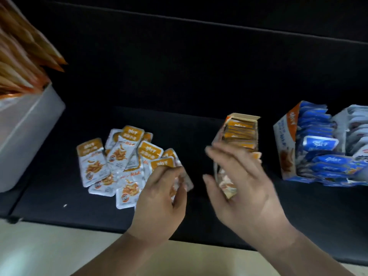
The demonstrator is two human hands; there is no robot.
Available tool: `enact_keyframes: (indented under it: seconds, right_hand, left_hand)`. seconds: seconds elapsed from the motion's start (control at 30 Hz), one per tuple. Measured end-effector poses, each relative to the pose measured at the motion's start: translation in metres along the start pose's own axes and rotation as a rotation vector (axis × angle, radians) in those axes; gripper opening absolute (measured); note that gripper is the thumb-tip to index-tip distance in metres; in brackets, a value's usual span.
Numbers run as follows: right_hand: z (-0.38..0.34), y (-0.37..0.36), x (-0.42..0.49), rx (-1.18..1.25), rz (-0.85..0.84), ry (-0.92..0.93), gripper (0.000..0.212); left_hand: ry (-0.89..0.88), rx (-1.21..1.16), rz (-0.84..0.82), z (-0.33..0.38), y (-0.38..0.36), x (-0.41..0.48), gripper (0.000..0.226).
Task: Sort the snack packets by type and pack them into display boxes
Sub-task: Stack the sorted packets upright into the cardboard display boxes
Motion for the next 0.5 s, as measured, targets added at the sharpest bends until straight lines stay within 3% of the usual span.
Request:
enact_keyframes:
  seconds: [0.1, 0.2, 0.3, 0.4, 0.5]
  right_hand:
    - [-0.019, -0.051, 0.005, 0.213, -0.191, -0.201, 0.049]
    - [-0.022, -0.106, -0.011, 0.222, -0.555, -0.430, 0.080]
    - [-0.019, -0.142, -0.022, 0.108, -0.823, -0.445, 0.113]
    - [-0.009, -0.154, -0.011, 0.085, -0.825, -0.407, 0.121]
    - [0.000, -0.150, 0.013, 0.064, -0.789, -0.374, 0.099]
  left_hand:
    - [-0.026, 0.186, 0.056, -0.029, 0.024, 0.002, 0.038]
    - [0.177, 0.521, -0.073, -0.072, 0.041, 0.007, 0.087]
    - [0.350, 0.622, -0.248, -0.108, 0.051, 0.012, 0.117]
    - [0.283, 0.564, -0.283, -0.110, 0.056, 0.013, 0.110]
    - [0.159, 0.380, -0.209, -0.102, 0.074, 0.017, 0.080]
Point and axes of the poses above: each hand's wrist, its own x-axis towards the middle knuckle, its own y-axis out of the back of the hand, z = x × y, the point moved 5 cm from there along x, towards the middle knuckle, and after that the axes turned 15 degrees about y, right-handed, at the moved point
